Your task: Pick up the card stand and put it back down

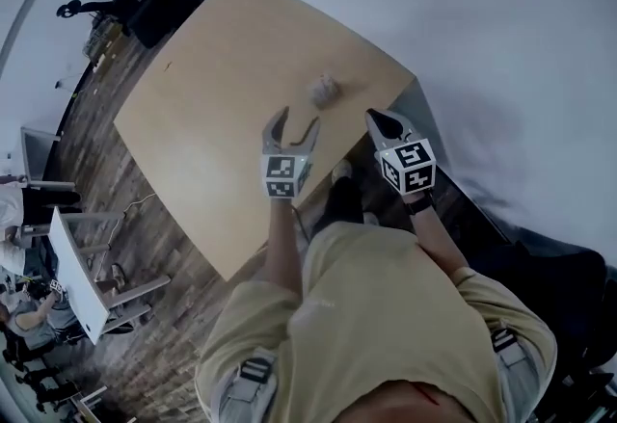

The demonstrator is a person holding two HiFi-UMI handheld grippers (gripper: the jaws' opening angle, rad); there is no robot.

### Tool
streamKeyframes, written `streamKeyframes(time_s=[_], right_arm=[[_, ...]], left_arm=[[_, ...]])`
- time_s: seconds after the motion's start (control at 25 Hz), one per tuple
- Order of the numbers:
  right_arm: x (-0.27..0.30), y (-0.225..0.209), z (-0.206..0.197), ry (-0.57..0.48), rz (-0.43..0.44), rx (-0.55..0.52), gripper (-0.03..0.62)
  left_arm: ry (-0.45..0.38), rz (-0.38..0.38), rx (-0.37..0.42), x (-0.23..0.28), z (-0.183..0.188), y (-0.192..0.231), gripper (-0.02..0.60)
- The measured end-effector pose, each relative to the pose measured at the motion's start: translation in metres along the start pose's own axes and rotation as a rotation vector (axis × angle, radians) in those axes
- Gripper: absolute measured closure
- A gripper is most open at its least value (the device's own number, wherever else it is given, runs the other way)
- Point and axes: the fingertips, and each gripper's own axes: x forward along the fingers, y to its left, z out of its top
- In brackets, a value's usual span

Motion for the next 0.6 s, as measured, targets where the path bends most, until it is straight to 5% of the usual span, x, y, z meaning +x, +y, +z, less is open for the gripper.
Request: streamKeyframes(time_s=[0.36, 0.48, 0.6], right_arm=[[-0.013, 0.076, 0.027, -0.076, 0.102, -0.055, 0.591], [-0.015, 0.092, 0.036, -0.104, 0.091, -0.097, 0.591], [-0.013, 0.092, 0.050, -0.111, 0.040, -0.065, 0.591]], left_arm=[[-0.191, 0.046, -0.083, -0.084, 0.061, -0.026, 0.442], [-0.288, 0.082, -0.120, -0.104, 0.079, -0.016, 0.513], [-0.365, 0.174, -0.075, -0.116, 0.097, -0.005, 0.578]])
